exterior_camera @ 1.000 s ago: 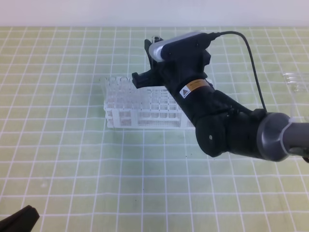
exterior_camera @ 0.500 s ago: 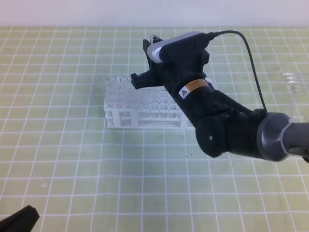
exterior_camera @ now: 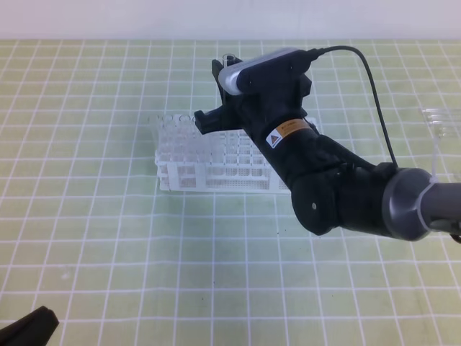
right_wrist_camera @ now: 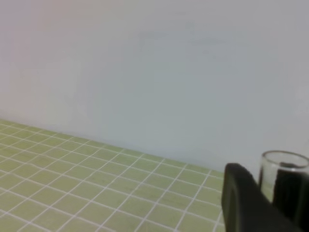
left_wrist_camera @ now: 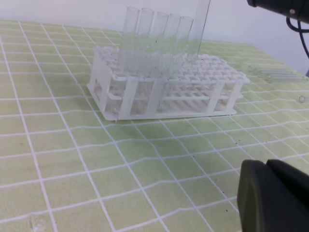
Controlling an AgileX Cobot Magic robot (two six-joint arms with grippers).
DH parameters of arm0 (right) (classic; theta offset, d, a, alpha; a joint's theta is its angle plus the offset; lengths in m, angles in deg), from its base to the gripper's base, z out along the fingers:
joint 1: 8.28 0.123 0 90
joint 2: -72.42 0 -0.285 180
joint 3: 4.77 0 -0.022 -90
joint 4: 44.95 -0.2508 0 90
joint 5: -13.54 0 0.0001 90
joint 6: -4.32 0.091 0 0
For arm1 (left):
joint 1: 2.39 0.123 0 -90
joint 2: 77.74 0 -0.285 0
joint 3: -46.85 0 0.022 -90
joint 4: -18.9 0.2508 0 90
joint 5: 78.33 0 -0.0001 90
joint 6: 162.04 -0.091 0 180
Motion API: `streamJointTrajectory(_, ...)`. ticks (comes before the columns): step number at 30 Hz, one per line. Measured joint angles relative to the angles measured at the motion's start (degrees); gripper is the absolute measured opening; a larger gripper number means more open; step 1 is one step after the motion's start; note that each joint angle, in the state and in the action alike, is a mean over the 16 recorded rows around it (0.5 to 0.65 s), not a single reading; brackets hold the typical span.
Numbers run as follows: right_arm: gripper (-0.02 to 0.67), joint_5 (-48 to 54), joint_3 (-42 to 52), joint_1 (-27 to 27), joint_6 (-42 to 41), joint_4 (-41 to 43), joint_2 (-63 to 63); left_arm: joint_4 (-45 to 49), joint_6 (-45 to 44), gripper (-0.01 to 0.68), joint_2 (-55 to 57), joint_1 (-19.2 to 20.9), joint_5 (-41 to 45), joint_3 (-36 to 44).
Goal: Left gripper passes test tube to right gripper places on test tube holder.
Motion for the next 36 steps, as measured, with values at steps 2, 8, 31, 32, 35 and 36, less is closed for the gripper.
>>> streamJointTrajectory(2, 0.097, 0.0, 0.0, 0.0, 0.0, 0.0, -0.1, 0.0, 0.0, -0.002, -0.1, 0.0, 0.1, 0.0)
streamJointTrajectory(8, 0.097, 0.0, -0.2, 0.0, 0.1, 0.1, -0.7, 0.0, 0.0, -0.002, -0.1, 0.0, 0.2, -0.1)
streamJointTrajectory(31, 0.097, -1.6, -0.5, 0.0, 0.2, -0.1, -3.1, -0.1, -0.1, -0.002, -0.3, 0.0, 0.4, -0.1)
streamJointTrajectory(32, 0.097, -1.6, -0.5, 0.0, 0.2, -0.2, -3.2, -0.1, -0.1, -0.002, -0.3, 0.0, 0.4, -0.1)
streamJointTrajectory(35, 0.097, -1.7, -0.5, 0.0, 0.2, -0.2, -3.3, -0.1, -0.1, -0.002, -0.2, 0.0, 0.4, -0.1)
streamJointTrajectory(36, 0.097, -1.7, -0.5, 0.0, 0.3, -0.2, -3.3, -0.1, -0.1, -0.002, -0.2, 0.0, 0.4, -0.1)
